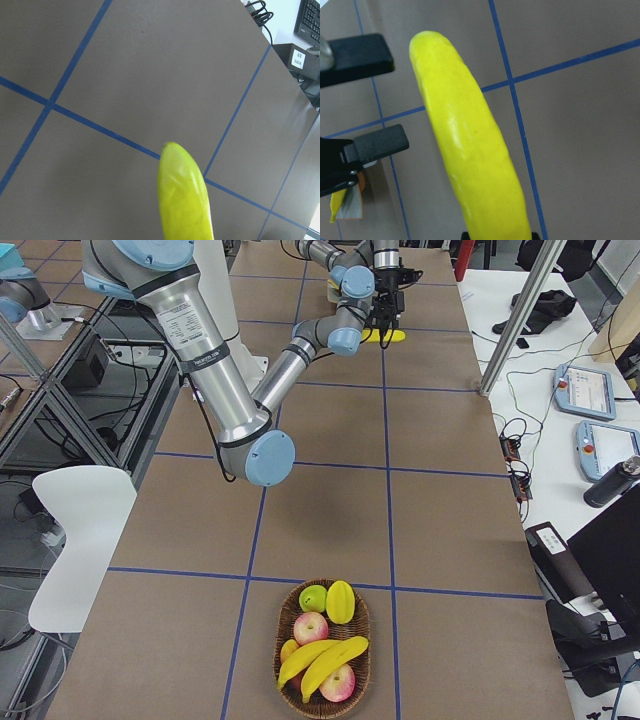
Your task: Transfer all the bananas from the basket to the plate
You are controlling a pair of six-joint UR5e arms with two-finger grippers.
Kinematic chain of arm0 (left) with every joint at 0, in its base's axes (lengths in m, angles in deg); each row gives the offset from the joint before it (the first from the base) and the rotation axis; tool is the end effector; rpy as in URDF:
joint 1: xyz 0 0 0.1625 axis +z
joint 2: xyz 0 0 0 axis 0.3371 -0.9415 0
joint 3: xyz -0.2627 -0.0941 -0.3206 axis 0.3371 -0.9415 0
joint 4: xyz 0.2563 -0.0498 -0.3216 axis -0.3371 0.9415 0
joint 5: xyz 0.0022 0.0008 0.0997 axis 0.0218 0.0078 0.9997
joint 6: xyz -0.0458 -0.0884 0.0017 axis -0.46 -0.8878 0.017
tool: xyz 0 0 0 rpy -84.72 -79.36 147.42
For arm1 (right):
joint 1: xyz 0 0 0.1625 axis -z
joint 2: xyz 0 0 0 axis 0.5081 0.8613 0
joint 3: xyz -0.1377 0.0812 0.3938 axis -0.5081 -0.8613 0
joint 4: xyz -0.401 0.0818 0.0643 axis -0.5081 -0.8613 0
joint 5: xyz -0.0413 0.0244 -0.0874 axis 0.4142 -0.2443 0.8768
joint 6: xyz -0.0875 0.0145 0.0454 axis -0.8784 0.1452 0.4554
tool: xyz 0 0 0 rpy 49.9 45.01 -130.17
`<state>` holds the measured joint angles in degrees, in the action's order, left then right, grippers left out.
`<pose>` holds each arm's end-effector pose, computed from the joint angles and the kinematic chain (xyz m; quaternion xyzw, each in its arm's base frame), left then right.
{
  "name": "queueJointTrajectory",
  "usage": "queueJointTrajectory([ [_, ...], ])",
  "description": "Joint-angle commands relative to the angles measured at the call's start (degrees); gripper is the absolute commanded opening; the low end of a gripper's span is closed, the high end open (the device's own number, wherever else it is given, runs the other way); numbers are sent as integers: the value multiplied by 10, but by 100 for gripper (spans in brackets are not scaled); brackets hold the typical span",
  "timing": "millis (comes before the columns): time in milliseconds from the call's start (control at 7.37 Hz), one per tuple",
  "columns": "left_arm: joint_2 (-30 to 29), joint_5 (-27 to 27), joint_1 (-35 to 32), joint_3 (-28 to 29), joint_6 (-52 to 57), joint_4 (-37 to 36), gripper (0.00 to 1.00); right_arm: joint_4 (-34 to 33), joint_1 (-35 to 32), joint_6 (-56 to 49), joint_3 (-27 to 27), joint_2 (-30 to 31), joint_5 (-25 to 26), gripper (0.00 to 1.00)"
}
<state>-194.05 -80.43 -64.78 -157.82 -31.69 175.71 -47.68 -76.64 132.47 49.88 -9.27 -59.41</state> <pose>0.4520 -0.5561 0.0365 -0.1129 0.6411 -0.2221 0.7259 -0.3506 -0.4629 0.1534 -0.0390 -0.6212 0.1052 0.7756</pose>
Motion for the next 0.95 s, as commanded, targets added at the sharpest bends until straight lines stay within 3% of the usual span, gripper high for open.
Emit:
queueJointTrajectory([
  [0, -7, 0, 3, 1, -18, 4, 98, 3, 3, 1, 9, 3, 13, 0],
  [815, -10, 1, 5, 20, -29, 36, 90, 3, 9, 4, 26, 7, 13, 0],
])
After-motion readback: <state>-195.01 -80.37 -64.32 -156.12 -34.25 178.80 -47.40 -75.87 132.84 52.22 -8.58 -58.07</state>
